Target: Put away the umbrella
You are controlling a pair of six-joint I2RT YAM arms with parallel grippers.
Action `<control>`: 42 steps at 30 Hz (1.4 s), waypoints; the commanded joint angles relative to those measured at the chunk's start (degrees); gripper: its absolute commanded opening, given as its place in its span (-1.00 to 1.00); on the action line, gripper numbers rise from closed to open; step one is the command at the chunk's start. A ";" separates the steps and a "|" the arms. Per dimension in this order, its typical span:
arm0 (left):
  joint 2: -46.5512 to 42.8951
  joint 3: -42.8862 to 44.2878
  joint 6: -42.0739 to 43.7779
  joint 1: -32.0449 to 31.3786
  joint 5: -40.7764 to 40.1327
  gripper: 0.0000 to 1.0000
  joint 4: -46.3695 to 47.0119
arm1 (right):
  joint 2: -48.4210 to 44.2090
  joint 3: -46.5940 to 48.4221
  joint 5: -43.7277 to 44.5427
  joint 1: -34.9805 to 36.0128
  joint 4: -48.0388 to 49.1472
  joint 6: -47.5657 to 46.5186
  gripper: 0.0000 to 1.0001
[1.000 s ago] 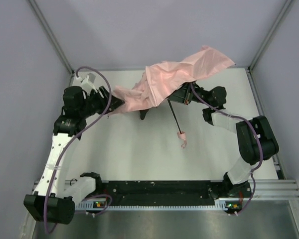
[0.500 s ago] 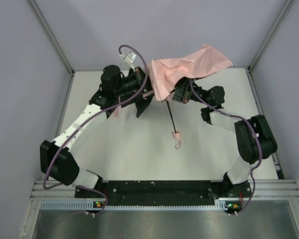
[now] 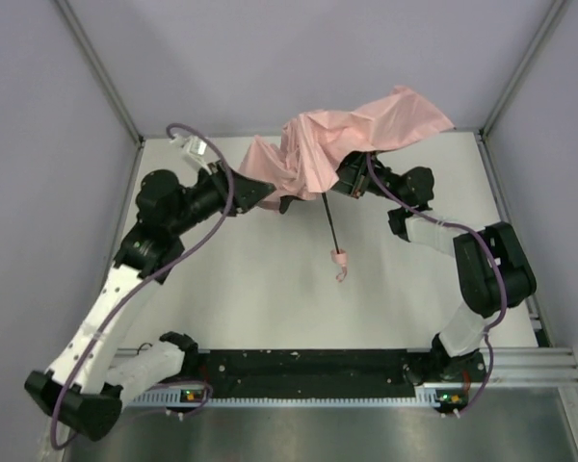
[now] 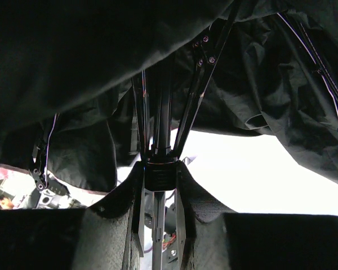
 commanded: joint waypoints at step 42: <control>-0.58 2.49 -8.50 5.29 1.95 0.96 11.35 | -9.34 2.53 4.67 2.45 -15.29 -16.00 -1.00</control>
